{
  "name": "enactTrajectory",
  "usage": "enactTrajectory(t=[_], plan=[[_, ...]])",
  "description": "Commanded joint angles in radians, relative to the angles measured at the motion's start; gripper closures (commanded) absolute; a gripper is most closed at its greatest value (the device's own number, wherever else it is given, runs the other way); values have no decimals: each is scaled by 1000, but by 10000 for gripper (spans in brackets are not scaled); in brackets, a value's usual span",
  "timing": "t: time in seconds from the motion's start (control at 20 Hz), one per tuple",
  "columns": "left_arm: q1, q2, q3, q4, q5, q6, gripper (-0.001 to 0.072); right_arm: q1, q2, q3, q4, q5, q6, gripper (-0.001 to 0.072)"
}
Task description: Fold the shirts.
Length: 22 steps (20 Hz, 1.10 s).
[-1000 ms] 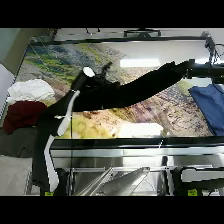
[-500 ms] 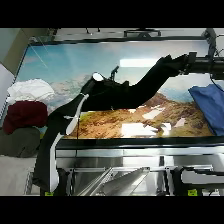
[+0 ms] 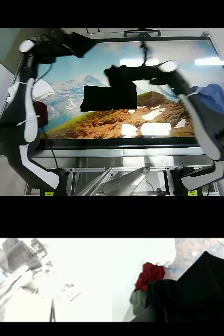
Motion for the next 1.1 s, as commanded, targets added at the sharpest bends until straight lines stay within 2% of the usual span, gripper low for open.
enactTrajectory(t=[0.0, 0.05, 0.1, 0.15, 0.3, 0.5, 0.8, 0.9, 1.05], plan=[[82, 127, -15, 66, -56, 42, 702, 317, -179, 2, 13, -571, -12, 692], [85, 155, -51, 74, -54, 57, 702, 374, -226, 5, 55, -681, -12, 533], [85, 178, -91, 73, -53, 67, 702, 409, -259, 12, 63, -719, -12, 154], [85, 197, -130, 72, -53, 74, 702, 423, -272, 15, 59, -699, -13, 13], [85, 238, -233, 72, -25, 82, 702, 377, -232, 15, -51, -513, -12, 14], [88, 253, -286, 71, -23, 81, 702, 209, -108, 15, -177, -241, -8, 14], [88, 253, -283, 65, -50, 76, 702, -130, 0, 14, -507, 175, 266, 14], [88, 253, -283, 66, -49, 77, 702, -224, -24, 14, -571, 275, 306, 14], [88, 253, -283, 66, -45, 80, 702, -301, -98, 14, -568, 299, 311, 13]])
